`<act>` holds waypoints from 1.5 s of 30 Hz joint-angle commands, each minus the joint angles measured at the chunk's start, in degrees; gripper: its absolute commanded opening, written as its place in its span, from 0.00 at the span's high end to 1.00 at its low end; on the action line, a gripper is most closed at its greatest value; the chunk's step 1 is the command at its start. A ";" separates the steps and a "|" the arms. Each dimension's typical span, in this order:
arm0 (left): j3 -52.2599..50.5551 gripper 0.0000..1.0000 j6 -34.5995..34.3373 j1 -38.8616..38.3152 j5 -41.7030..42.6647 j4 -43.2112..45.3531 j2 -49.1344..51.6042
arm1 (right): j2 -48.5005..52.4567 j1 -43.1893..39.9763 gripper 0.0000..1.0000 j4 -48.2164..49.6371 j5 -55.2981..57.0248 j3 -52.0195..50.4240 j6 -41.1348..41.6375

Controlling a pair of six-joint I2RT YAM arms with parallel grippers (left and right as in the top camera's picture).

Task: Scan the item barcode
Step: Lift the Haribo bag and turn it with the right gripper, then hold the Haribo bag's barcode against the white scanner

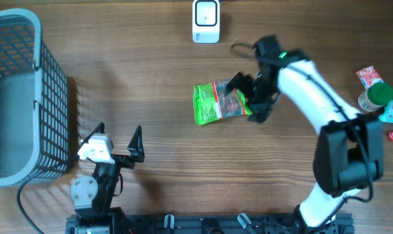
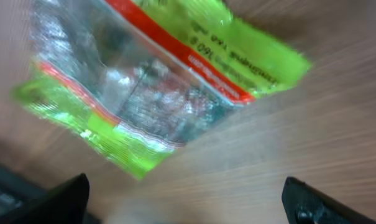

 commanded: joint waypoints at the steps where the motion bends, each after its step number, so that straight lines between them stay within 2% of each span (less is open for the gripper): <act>1: -0.59 0.00 0.07 0.26 -0.55 0.07 -0.11 | 0.42 0.70 0.00 11.91 0.94 -7.06 12.44; 4: -0.59 0.00 0.07 0.26 -0.55 0.07 -0.11 | 0.42 0.70 0.00 19.08 3.93 -10.91 20.61; 9: -0.59 0.00 0.07 0.26 -0.55 0.07 -0.11 | 1.97 1.77 0.00 30.62 7.06 -14.43 25.05; 14: -0.59 0.00 0.07 0.26 -0.52 0.07 -0.11 | 8.13 5.73 0.02 31.17 5.95 -14.49 25.62; 17: -0.59 0.00 0.07 0.26 -0.55 0.07 -0.11 | 11.69 7.32 0.19 27.63 7.52 -14.51 26.03; 18: -0.59 0.00 0.07 0.26 -0.55 0.07 -0.11 | 12.41 7.39 0.28 26.71 8.57 -14.49 25.97; 19: -0.59 0.00 0.07 0.26 -0.55 0.07 -0.11 | 12.72 7.39 0.43 25.75 10.05 -14.51 25.00; 20: -0.59 0.00 0.07 0.26 -0.55 0.07 -0.11 | 12.79 7.26 0.63 25.27 11.30 -14.49 24.39; 21: -0.59 0.00 0.07 0.26 -0.55 0.07 -0.09 | 12.76 7.15 0.78 25.20 11.54 -14.49 23.98; 22: -0.59 0.00 0.07 0.26 -0.52 0.07 -0.09 | 12.57 6.78 0.89 25.57 11.56 -14.49 23.08; 23: -0.59 0.00 0.07 0.26 -0.55 0.07 -0.09 | 12.50 6.34 0.96 25.88 11.65 -14.49 22.53; 25: -0.59 0.00 0.07 0.26 -0.55 0.07 -0.09 | 12.17 5.07 0.95 26.62 11.80 -14.36 21.07; 31: -0.59 0.00 0.07 0.26 -0.55 0.07 -0.09 | 3.87 -0.98 0.96 24.55 7.89 -10.69 -3.98; 37: -0.59 0.00 0.07 0.26 -0.55 0.07 -0.09 | -14.12 -2.16 0.96 15.61 7.04 -8.68 -26.56; 41: -0.59 0.00 0.07 0.26 -0.55 0.07 -0.09 | -27.34 -2.05 0.96 10.71 7.72 -8.68 -44.78; 43: -0.59 0.00 0.07 0.26 -0.55 0.07 -0.09 | -32.48 -2.05 0.96 9.31 9.27 -8.68 -49.96; 45: -0.59 0.00 0.07 0.26 -0.55 0.07 -0.09 | -36.96 -2.05 0.96 9.22 9.38 -8.68 -49.29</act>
